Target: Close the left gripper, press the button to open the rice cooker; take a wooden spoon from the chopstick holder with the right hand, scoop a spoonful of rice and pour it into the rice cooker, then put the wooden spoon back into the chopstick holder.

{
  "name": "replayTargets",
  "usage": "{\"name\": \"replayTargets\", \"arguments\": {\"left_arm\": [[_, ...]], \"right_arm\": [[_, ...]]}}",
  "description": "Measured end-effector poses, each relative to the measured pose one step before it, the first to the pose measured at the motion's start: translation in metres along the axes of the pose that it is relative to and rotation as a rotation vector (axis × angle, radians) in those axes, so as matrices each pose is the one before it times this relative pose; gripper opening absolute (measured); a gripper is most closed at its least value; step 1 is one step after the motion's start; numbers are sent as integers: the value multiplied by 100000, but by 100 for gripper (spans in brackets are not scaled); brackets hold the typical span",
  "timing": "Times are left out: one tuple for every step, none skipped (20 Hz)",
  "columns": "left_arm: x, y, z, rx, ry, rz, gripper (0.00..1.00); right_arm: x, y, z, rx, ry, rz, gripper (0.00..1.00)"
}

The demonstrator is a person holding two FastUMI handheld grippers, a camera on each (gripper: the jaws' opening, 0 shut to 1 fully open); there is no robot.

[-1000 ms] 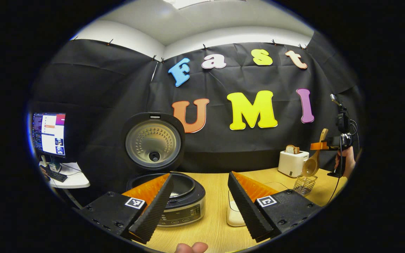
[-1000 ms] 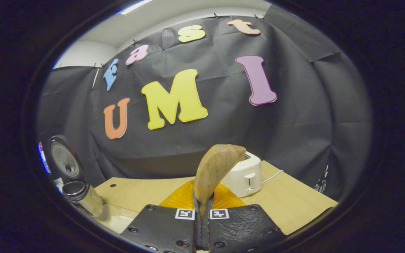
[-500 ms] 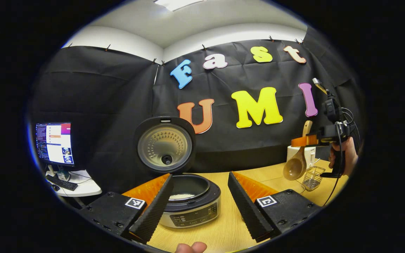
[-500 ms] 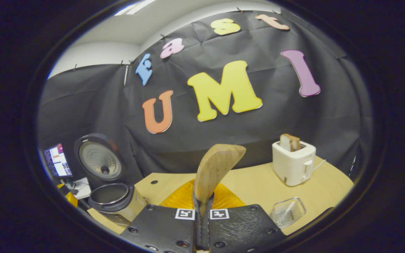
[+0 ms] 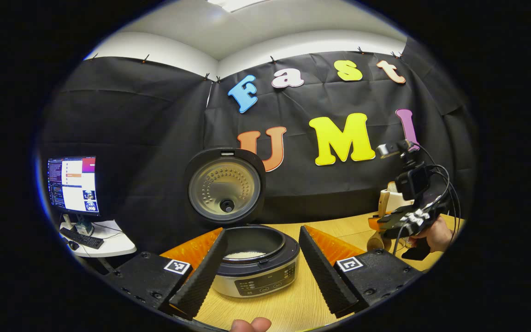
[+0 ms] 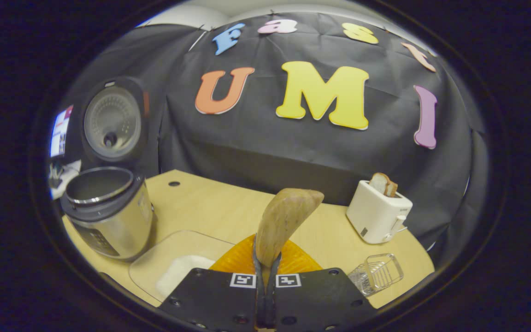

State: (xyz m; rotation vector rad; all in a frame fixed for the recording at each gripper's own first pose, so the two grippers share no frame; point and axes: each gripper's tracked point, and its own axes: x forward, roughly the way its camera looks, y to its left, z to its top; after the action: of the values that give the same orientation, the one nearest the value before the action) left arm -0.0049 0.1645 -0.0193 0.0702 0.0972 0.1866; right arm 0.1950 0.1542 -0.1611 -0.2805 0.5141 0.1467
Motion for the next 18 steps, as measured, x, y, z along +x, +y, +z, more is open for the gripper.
{"name": "replayTargets", "arguments": {"left_arm": [[-3, 120, -248, -581, 865, 166, 99], [-26, 278, -130, -351, 802, 269, 99], [-107, 203, -176, -97, 425, 490, 99], [53, 201, 139, 69, -16, 531, 99], [-52, 153, 104, -46, -214, 429, 99], [-95, 373, -8, -463, 18, 600, 99], [-122, 214, 73, -991, 191, 476, 99], [-89, 66, 44, -1037, -189, -151, 99], [-42, 73, 168, -707, -243, -221, 99], [-80, 124, 64, -285, -107, 54, 99], [-64, 176, 17, 90, -29, 446, 99], [-35, 324, -43, 62, 160, 448, 99], [49, 214, -79, -112, 154, 455, 99], [-22, 96, 3, -207, 358, 243, 99], [-44, 2, -90, -512, 341, 37, 99], [-82, -1, 67, -663, -103, -141, 99], [-52, 39, 155, -605, -254, -190, 99], [-6, 54, 76, -448, -218, 0, 99]], "right_arm": [[287, 523, -319, -1585, 1510, -56, 1], [94, 328, -203, 13, 945, -334, 1], [38, 395, 127, 516, 345, -262, 1], [87, 432, 106, 894, 251, 244, 1], [64, 551, 80, 1047, 296, 713, 1], [56, 732, -135, 1258, 359, 917, 1], [152, 802, 2, 1064, 858, 1633, 1], [86, 896, -47, 1689, 435, 2132, 0], [47, 1017, 71, 2072, 641, 2485, 1], [-52, 946, -8, 2300, 485, 2467, 1], [49, 846, 23, 2623, 681, 2360, 1], [107, 612, -43, 2916, 510, 2082, 1], [46, 544, 95, 3128, 587, 2339, 1], [87, 381, -56, 3499, 642, 2152, 1], [35, 438, 64, 3832, 427, 2418, 1], [5, 339, -32, 3734, 374, 2283, 1], [38, 212, 139, 3887, 327, 2067, 1], [-14, 145, 4, 4600, 181, 2265, 1]]}}
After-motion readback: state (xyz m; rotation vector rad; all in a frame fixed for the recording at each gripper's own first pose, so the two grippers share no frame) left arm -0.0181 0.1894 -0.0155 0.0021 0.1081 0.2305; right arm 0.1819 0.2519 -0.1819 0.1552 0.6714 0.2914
